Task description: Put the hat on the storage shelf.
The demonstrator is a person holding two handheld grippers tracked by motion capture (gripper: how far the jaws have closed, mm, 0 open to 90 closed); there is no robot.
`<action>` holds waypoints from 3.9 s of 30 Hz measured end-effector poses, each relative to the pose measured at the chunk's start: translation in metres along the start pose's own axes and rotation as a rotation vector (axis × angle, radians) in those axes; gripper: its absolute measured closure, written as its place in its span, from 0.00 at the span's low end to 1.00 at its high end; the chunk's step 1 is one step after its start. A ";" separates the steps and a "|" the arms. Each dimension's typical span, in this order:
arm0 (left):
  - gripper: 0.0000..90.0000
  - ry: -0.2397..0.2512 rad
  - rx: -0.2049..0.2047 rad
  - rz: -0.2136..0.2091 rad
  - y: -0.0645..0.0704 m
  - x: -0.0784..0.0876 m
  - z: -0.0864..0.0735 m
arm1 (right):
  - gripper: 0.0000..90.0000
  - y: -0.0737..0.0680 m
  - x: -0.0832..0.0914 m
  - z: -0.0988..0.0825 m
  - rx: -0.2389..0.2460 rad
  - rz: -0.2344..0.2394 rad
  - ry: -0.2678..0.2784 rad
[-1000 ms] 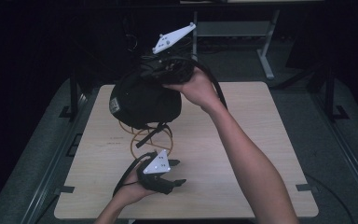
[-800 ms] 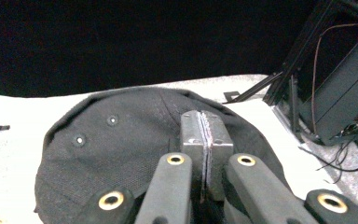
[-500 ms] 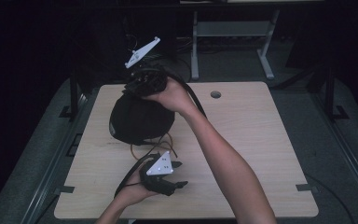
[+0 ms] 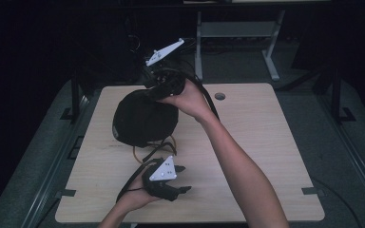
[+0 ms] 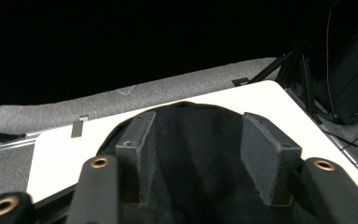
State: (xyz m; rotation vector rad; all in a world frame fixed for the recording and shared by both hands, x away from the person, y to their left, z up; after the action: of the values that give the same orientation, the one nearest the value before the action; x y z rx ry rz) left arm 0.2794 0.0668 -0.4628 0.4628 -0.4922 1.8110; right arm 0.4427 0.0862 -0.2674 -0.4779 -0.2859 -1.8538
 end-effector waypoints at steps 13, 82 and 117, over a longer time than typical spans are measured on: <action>0.39 0.005 0.023 0.005 -0.002 0.000 -0.001 | 0.45 0.009 0.019 -0.011 -0.024 -0.008 0.025; 0.36 0.006 0.045 0.016 -0.006 -0.002 -0.007 | 0.27 0.044 0.131 -0.129 -0.235 -0.130 0.081; 0.36 -0.006 0.045 0.010 -0.005 -0.004 -0.008 | 0.22 0.037 0.153 -0.175 -0.281 -0.149 0.071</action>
State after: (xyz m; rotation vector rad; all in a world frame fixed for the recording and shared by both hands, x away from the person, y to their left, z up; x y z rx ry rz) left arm 0.2847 0.0693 -0.4717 0.4981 -0.4592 1.8338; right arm 0.4041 -0.1290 -0.3542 -0.5940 -0.0120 -2.0636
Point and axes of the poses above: each handheld gripper's, and its own axes: x roughly backward along the jaws, z roughly out of its top, y roughly to its right, the point moved 8 cm from there along -x, roughly forward along the jaws, and after that the axes turned 5 degrees about y, right-handed, at the moved point
